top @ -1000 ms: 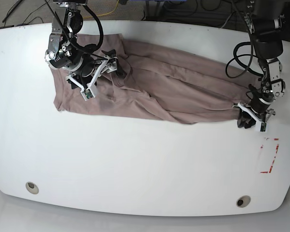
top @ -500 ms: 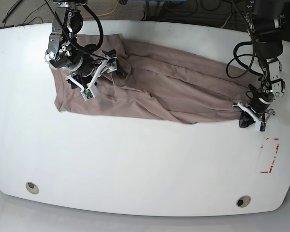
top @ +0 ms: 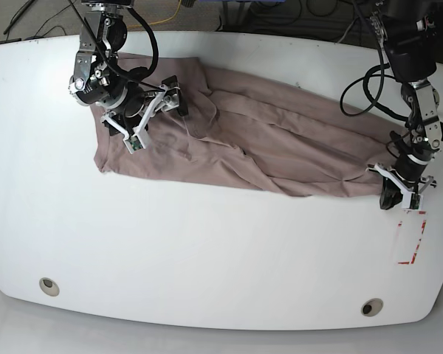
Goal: Layout the t-shirt on the table in an organized manner, then fold the t-shirt properly
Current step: 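Release the shirt end and raise the left gripper above the strip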
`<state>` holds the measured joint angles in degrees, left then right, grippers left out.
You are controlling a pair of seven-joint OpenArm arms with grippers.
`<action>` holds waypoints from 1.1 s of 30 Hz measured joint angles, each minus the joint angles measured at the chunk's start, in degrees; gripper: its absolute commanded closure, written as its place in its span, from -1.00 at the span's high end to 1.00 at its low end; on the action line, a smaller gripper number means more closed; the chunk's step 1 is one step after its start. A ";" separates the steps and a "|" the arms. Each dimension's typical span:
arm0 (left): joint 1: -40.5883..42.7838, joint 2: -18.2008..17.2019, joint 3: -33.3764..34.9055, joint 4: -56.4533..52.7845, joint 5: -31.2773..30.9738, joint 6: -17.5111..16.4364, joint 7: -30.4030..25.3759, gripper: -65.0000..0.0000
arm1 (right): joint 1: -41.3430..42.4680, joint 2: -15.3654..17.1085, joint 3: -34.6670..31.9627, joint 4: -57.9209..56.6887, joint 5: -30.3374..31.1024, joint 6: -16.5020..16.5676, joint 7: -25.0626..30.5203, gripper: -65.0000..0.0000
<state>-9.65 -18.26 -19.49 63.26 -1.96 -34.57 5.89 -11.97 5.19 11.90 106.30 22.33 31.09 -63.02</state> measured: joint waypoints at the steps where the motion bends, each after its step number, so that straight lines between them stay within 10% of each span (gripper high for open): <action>1: 0.46 0.00 0.02 0.94 0.02 -0.02 0.07 -1.00 | 0.02 0.02 0.00 0.00 -0.02 -0.02 0.00 0.83; 18: 5.53 0.13 0.02 11.17 0.20 -0.35 0.31 -0.98 | 0.00 0.02 -0.13 -0.02 0.00 0.00 0.00 0.83; 33: 9.99 0.09 0.02 21.33 0.17 -0.44 2.73 -0.29 | 0.00 -0.11 -0.15 -0.02 0.00 0.00 0.00 0.83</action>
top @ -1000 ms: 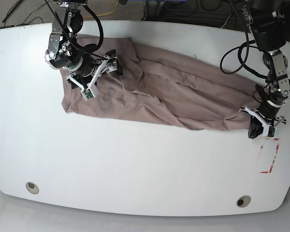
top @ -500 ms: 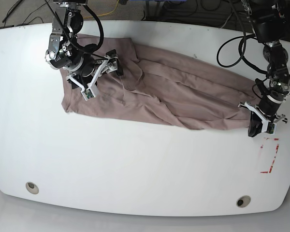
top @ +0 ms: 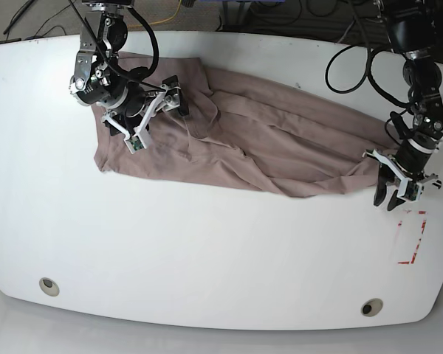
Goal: Layout the t-shirt on the table in an organized manner, then fold the t-shirt properly
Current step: 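Release the shirt end and raise the left gripper above the strip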
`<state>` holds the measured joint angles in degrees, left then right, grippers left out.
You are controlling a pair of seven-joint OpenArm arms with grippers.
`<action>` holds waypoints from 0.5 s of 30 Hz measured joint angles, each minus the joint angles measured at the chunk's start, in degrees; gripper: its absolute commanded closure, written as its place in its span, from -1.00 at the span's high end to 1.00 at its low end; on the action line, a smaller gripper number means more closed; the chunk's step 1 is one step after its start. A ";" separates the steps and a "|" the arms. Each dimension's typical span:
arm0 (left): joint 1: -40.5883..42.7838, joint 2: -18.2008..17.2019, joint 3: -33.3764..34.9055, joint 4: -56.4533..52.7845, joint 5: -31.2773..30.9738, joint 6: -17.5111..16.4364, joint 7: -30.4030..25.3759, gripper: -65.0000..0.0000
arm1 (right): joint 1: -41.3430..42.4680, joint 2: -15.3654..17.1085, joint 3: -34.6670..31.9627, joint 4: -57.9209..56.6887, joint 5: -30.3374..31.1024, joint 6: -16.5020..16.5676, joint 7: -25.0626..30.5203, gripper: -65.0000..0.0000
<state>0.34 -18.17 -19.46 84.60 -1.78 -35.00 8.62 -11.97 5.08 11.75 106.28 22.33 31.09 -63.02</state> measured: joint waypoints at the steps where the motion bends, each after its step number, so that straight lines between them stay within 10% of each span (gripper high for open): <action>1: 0.13 0.02 0.00 0.44 0.00 0.04 0.11 -0.22 | 0.00 0.00 0.00 0.00 0.00 -0.02 0.02 0.83; 15: 3.89 -0.39 -4.87 4.02 0.24 0.09 0.66 0.16 | 0.00 0.00 0.00 0.00 -0.02 -0.02 0.00 0.83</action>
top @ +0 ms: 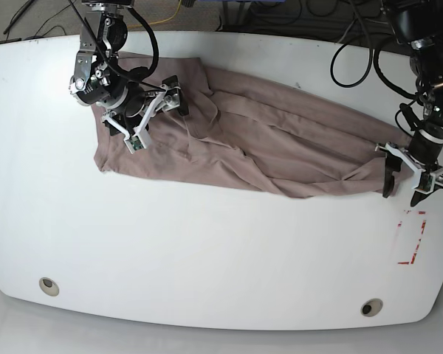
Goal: Layout the t-shirt on the table in an organized manner, then fold the t-shirt properly
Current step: 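Release the shirt end and raise the left gripper above the strip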
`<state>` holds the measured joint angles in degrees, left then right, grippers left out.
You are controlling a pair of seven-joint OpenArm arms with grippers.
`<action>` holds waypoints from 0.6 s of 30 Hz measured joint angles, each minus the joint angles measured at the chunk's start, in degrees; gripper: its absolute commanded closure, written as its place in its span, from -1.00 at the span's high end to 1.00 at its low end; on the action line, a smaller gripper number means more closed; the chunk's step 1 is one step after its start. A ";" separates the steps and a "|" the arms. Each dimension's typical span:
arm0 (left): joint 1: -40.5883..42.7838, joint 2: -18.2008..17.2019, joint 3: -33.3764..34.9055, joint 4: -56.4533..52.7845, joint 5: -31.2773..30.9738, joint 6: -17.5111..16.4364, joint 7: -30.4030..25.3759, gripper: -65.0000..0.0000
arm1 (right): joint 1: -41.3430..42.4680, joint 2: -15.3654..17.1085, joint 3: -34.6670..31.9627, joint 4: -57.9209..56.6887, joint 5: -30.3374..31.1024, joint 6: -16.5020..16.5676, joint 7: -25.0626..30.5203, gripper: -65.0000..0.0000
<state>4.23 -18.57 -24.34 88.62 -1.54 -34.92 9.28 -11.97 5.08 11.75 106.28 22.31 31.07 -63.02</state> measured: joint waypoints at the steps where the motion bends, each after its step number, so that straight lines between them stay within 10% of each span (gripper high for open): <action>1: 0.02 0.00 -0.17 -0.46 0.13 -0.02 0.11 0.16 | 0.00 0.00 0.00 0.00 0.00 0.02 0.00 0.83; 18: -1.42 -1.05 -2.40 -14.08 -0.02 -0.42 -0.04 0.16 | 0.00 -0.02 -0.02 0.00 0.00 0.04 0.00 0.83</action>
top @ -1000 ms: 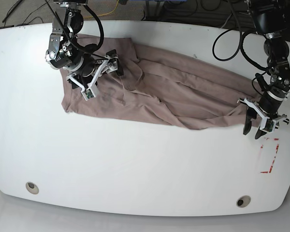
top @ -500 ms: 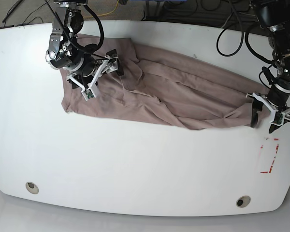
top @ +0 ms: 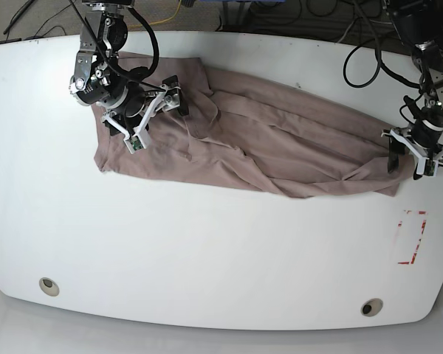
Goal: Layout the t-shirt on the table in an organized manner, then fold the t-shirt properly
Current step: 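Release the shirt end and raise the left gripper above the strip, then lower the left gripper onto the strip end and pinch the fabric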
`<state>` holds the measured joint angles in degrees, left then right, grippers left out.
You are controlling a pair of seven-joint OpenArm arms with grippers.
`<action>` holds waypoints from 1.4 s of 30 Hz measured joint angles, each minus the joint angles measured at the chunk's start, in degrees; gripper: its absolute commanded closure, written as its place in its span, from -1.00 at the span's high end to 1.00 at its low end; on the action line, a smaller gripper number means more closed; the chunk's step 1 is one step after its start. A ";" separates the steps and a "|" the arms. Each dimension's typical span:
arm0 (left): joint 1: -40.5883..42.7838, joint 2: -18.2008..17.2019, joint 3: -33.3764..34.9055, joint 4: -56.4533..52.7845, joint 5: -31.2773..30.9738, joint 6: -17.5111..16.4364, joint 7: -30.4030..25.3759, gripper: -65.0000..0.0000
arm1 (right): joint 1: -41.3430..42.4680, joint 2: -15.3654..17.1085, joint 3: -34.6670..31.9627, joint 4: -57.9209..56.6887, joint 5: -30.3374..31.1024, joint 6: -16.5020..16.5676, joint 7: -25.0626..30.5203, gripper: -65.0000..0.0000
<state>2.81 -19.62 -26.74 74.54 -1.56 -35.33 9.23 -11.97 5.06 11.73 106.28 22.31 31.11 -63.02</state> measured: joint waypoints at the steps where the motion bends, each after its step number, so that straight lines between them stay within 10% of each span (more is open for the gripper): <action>1: -0.63 -0.02 -0.22 -0.98 0.00 0.00 0.11 0.16 | 0.00 0.04 0.02 0.00 -0.02 -0.02 -0.02 0.83; 42: -10.56 -0.11 -2.47 -18.16 -0.20 0.39 -0.26 0.17 | 0.00 0.04 -0.07 0.00 0.00 0.00 0.00 0.83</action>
<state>-7.75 -19.73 -29.21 56.38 -1.76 -34.94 8.97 -11.97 5.10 11.66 106.28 22.31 31.11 -63.02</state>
